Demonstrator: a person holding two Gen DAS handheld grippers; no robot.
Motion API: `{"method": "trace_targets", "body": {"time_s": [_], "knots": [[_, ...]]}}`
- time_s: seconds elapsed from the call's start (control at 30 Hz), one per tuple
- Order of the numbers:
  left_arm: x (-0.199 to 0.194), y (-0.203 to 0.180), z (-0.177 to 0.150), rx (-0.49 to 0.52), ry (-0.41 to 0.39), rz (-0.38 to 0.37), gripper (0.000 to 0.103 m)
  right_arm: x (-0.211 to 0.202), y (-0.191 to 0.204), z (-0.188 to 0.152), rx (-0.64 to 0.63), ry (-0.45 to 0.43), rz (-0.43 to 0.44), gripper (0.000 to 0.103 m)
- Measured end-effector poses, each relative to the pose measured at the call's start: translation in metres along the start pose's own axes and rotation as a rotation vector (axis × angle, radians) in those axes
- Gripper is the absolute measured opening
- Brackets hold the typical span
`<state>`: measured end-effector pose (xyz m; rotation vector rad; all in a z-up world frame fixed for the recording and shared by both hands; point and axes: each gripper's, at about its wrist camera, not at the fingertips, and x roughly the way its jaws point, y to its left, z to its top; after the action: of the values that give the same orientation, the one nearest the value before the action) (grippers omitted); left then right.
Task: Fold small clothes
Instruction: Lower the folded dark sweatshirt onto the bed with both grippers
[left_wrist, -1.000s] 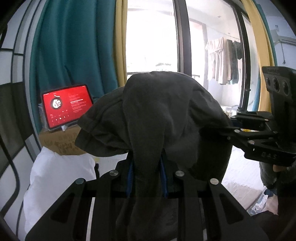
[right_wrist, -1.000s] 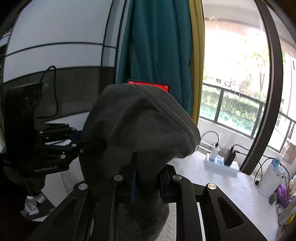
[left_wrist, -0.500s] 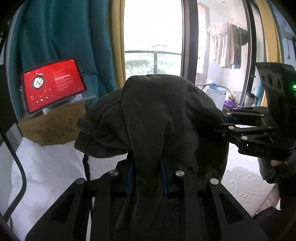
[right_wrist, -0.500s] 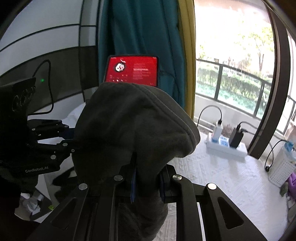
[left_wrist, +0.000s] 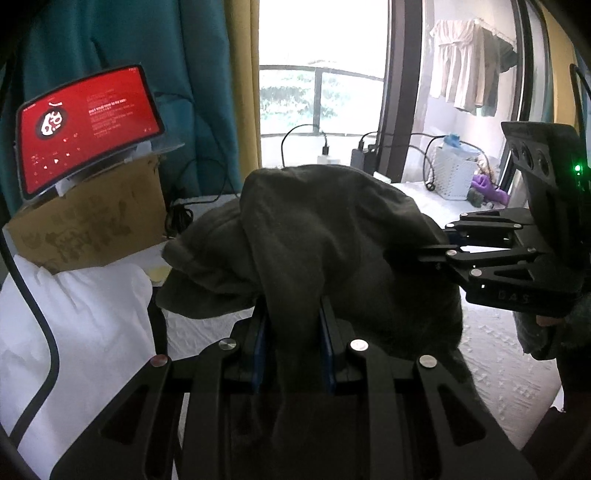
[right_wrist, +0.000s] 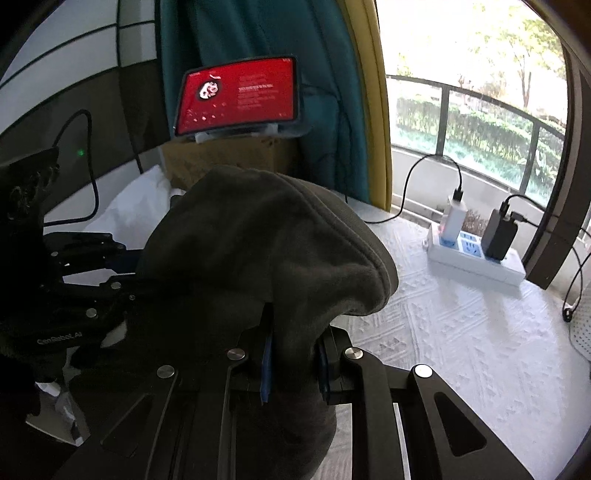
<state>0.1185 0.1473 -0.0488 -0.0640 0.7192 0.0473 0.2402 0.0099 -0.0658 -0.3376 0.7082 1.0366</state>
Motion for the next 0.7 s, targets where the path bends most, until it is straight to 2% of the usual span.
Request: {"method": "trace_targets", "body": {"time_s": [0.37,0.57,0.67,0.7], "knots": [[0.050,0.038,-0.003,-0.047,0.109,0.068,0.023,0.059,-0.028,0.001,0.042,0.082,0.028,0.019],[0.078,0.050,0.000,-0.109,0.193,0.037,0.024,0.072,-0.043,-0.006,0.082,0.105,0.039,0.019],[0.089,0.054,0.007,-0.127,0.204,0.010,0.031,0.075,-0.051,-0.010,0.109,0.114,0.040,0.019],[0.093,0.054,0.009,-0.123,0.210,0.006,0.038,0.075,-0.054,-0.011,0.118,0.118,0.042,0.020]]}}
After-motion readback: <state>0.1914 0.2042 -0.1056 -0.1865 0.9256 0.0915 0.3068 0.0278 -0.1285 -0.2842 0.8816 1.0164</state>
